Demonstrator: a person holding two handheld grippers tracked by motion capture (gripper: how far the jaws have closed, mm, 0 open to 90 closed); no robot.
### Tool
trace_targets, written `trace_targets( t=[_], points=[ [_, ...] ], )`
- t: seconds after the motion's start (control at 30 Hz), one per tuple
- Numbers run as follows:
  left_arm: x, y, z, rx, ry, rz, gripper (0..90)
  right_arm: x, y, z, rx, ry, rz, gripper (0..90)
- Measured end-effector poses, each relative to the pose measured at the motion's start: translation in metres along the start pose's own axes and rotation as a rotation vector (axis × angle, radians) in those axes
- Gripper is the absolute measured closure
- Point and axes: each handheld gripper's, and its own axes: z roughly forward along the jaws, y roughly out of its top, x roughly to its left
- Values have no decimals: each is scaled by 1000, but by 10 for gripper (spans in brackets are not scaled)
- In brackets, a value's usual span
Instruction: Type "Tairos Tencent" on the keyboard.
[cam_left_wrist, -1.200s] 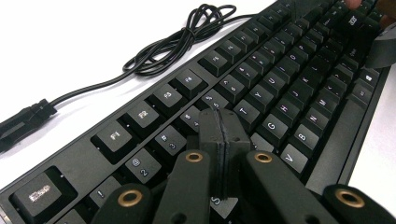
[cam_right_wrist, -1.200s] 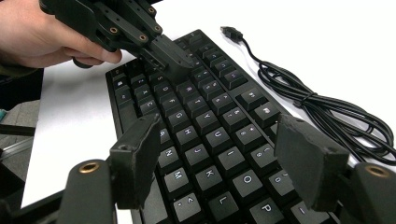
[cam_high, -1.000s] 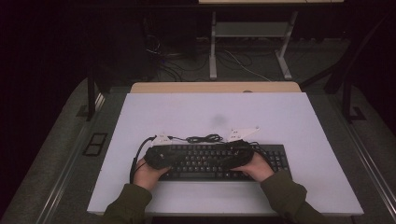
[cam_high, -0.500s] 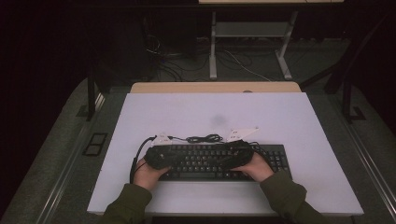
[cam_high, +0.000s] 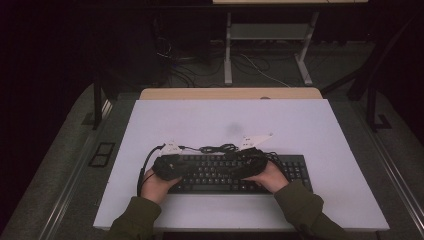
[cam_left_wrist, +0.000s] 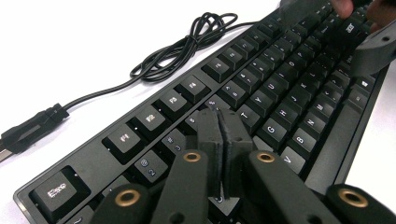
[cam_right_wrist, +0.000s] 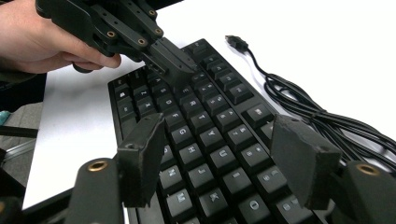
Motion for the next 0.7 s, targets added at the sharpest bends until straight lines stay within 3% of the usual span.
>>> trace_targets(
  t=[0.3, 0.7],
  points=[
    [0, 0, -2, -5, 10, -2, 739, 3, 3, 9, 10, 27, 9, 456],
    [-2, 0, 0, -1, 22, 0, 480, 8, 0, 13, 35, 38, 7, 706]
  ],
)
